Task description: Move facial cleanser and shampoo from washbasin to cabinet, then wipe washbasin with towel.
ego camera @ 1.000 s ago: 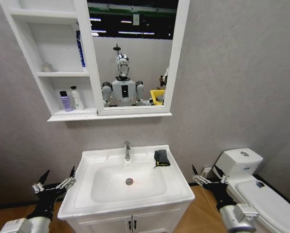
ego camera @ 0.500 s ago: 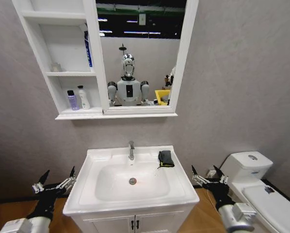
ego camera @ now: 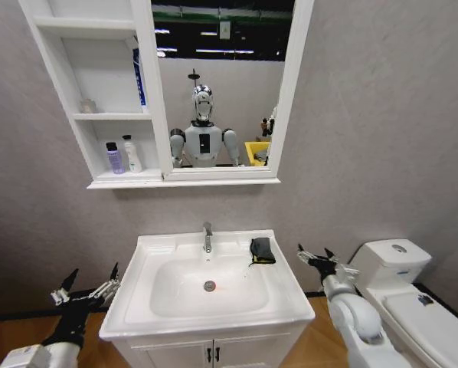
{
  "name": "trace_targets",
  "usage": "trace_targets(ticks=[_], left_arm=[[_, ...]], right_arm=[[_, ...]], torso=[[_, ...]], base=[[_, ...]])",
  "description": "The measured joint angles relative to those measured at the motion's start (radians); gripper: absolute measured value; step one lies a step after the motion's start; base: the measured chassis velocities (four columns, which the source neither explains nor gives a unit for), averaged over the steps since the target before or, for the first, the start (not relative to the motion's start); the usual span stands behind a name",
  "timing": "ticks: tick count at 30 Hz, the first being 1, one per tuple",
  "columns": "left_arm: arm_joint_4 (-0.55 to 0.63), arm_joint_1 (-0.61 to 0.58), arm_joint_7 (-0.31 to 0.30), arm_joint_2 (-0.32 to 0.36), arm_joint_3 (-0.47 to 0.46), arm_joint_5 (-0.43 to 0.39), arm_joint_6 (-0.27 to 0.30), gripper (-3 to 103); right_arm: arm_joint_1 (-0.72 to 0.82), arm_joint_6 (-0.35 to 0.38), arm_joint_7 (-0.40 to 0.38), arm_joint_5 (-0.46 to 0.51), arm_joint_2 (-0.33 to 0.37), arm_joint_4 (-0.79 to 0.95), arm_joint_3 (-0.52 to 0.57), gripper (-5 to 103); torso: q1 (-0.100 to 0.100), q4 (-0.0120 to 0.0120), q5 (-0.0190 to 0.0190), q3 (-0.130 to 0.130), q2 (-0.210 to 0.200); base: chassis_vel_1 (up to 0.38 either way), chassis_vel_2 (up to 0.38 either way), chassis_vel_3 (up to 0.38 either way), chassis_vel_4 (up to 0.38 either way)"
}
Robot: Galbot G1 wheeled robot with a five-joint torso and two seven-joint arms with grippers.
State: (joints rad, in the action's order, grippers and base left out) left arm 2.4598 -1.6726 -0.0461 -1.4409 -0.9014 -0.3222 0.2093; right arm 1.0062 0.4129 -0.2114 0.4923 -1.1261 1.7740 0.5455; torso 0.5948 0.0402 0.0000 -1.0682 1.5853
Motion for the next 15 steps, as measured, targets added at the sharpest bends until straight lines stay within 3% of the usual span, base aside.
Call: trace_targets(ticks=[9,11,15], left_arm=[[0.000,0.000,0.000,0.000,0.000,0.000,0.000,100],[0.000,0.000,0.000,0.000,0.000,0.000,0.000,100],[0.000,0.000,0.000,0.000,0.000,0.000,0.000,100]], right_arm=[[-0.205,0.002,0.013,0.028,0.013,-0.240,-0.149,100],[-0.297,0.005,0.014,0.048,-0.022,-0.323,-0.216,100],[-0.342,0.012,0.011,0.053,-0.058,-0.358,-0.259,100]], torso=[[0.000,-0.0001,-0.0002,0.000,0.000],[0.000,-0.0004,-0.0002,0.000,0.000],[0.000,-0.0006,-0.0003,0.000,0.000]], base=[[0.000,0.000,0.000,0.000],[0.000,0.000,0.000,0.000],[0.000,0.000,0.000,0.000]])
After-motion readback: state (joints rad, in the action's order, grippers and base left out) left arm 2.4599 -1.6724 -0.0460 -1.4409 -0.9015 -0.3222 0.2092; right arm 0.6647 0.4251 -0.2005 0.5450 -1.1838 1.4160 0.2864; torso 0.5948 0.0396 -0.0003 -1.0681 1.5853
